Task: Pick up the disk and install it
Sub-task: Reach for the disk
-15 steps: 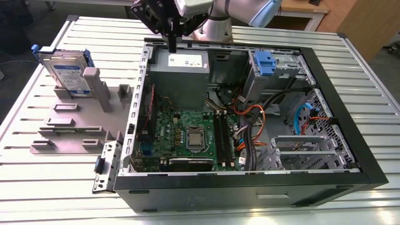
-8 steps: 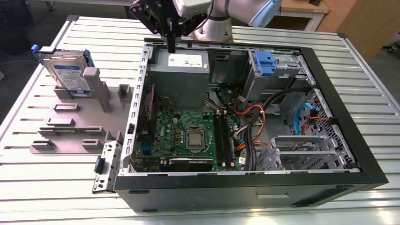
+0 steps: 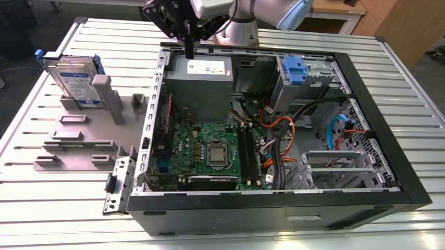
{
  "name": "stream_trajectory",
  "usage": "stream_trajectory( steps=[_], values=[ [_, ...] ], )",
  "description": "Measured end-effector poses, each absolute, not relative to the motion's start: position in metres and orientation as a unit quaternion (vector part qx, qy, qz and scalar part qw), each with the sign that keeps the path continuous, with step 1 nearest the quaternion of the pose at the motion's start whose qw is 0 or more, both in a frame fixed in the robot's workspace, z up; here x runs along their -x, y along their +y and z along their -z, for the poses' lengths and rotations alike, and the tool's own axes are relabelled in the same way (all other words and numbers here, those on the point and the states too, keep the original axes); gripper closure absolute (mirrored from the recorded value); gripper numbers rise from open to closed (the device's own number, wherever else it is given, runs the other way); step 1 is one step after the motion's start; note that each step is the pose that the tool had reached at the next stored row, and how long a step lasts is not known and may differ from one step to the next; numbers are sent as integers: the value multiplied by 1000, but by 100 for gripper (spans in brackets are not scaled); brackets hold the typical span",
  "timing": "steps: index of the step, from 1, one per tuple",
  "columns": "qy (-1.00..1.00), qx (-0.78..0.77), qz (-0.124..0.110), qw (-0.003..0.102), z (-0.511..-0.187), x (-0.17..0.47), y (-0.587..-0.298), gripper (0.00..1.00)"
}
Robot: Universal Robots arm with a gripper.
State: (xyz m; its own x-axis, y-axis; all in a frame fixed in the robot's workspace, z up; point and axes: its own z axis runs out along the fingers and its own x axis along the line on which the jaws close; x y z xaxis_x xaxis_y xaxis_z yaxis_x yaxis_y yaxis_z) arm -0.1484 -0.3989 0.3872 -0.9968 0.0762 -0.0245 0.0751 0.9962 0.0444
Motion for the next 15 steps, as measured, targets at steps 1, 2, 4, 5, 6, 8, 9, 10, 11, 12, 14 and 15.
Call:
stream_trajectory(
  steps=[1,2,4,5,6,8,9,10,11,12,14,15],
  values=[
    [999,-38,-22,13,-387,149,-399,89],
    [999,-38,-22,13,-387,149,-399,89],
    [999,-38,-22,13,-387,150,-399,89],
    [999,-38,-22,13,-387,150,-399,89],
    [999,-38,-22,13,-387,150,-399,89],
    [999,-38,-22,13,-387,151,-399,89],
    [999,-38,-22,13,-387,151,-399,89],
    [999,-38,-22,13,-387,151,-399,89],
    [999,-38,-22,13,-387,152,-399,89],
    [999,-38,-22,13,-387,152,-399,89],
    [999,-38,-22,13,-387,152,-399,89],
    [999,-38,-22,13,-387,153,-399,89]
  ],
)
